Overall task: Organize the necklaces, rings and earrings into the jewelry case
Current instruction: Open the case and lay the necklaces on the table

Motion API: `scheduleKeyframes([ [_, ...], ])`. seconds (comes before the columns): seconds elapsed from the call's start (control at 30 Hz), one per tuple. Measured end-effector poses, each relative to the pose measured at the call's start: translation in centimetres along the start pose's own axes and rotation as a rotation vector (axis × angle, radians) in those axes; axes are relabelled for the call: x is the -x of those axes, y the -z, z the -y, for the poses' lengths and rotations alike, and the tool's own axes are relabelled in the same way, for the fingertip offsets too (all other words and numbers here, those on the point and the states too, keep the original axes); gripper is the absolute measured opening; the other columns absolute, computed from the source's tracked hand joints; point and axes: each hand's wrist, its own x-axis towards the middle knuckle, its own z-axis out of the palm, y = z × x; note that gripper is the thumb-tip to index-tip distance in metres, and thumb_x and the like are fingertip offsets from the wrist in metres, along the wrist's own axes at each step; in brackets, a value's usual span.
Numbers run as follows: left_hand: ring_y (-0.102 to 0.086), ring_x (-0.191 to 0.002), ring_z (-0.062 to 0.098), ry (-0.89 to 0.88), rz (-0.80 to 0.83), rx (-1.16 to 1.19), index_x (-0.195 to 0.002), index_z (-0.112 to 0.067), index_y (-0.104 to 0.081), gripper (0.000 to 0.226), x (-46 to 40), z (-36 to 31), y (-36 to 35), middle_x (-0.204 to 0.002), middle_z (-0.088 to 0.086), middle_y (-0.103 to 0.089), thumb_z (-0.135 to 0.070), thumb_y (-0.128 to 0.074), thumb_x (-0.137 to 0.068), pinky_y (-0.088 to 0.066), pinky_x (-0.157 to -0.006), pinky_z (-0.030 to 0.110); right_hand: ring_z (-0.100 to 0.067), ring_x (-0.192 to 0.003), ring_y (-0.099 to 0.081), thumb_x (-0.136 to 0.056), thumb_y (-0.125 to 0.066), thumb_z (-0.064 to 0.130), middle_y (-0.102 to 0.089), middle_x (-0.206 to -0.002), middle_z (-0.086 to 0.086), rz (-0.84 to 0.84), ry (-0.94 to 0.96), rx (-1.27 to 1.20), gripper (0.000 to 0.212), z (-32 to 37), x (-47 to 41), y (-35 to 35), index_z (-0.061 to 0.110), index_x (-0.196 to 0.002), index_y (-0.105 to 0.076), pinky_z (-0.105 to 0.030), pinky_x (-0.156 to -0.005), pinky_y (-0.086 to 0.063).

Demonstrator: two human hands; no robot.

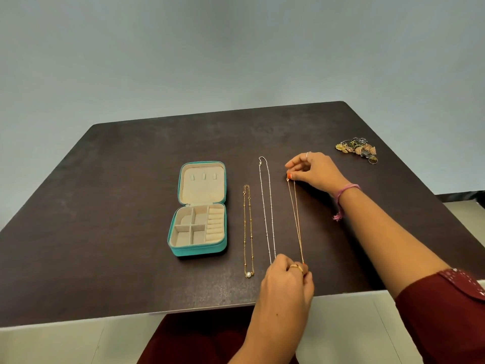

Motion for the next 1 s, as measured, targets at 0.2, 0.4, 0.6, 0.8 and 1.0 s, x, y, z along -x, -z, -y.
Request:
scheduleKeyframes([
  [0.2, -0.058, -0.092, 0.012, 0.108, 0.054, 0.051, -0.112, -0.02, -0.065, 0.024, -0.3, 0.1, 0.8, -0.106, -0.003, -0.055, -0.032, -0.05, -0.097, -0.045, -0.083, 0.02, -0.007, -0.077, -0.065, -0.077, -0.076, 0.006, -0.071, -0.088, -0.002, 0.018, -0.061, -0.04, 0.022, 0.4, -0.3, 0.1, 0.015, -0.095, -0.069, -0.018, -0.08, -0.05],
  [0.4, -0.058, -0.087, 0.006, 0.17, 0.064, 0.105, -0.11, -0.023, -0.068, 0.022, -0.2, -0.2, 1.6, -0.098, -0.008, -0.055, -0.032, -0.058, -0.093, -0.04, -0.08, 0.008, -0.008, -0.08, -0.065, -0.082, -0.071, 0.006, -0.072, -0.091, -0.004, 0.057, -0.124, -0.09, 0.019, 0.5, -0.3, 0.4, 0.016, -0.097, -0.069, -0.024, -0.085, -0.052],
  [0.6, -0.056, -0.05, 0.003, 0.211, 0.1, 0.289, -0.085, -0.021, -0.071, 0.006, -0.2, -0.6, 4.7, -0.071, -0.015, -0.053, -0.022, -0.066, -0.088, -0.049, -0.057, 0.011, -0.011, -0.084, -0.062, -0.09, -0.062, 0.01, -0.069, -0.099, -0.005, 0.077, -0.211, -0.196, 0.018, 1.4, -0.1, 0.8, 0.014, -0.107, -0.066, -0.018, -0.064, -0.047],
  [0.8, -0.057, -0.053, 0.0, 0.262, -0.168, 0.412, -0.071, -0.031, -0.069, 0.016, -1.4, 1.6, 8.8, -0.063, -0.01, -0.065, -0.019, -0.074, -0.079, -0.05, -0.057, 0.015, -0.009, -0.077, -0.06, -0.089, -0.061, 0.01, -0.067, -0.089, -0.002, -0.108, -0.075, -0.248, 0.016, 3.2, 0.4, 0.9, 0.014, -0.102, -0.068, -0.015, -0.063, -0.045],
  [1.0, -0.054, -0.054, -0.001, 0.375, -0.329, 0.492, -0.076, -0.027, -0.073, 0.008, -1.6, 4.3, 11.3, -0.064, -0.005, -0.067, -0.02, -0.075, -0.08, -0.053, -0.05, 0.018, -0.005, -0.086, -0.058, -0.087, -0.064, 0.029, -0.065, -0.089, 0.012, 0.076, 0.113, 0.213, 0.014, 6.4, 1.5, -2.1, 0.025, -0.096, -0.075, -0.016, -0.077, -0.044],
])
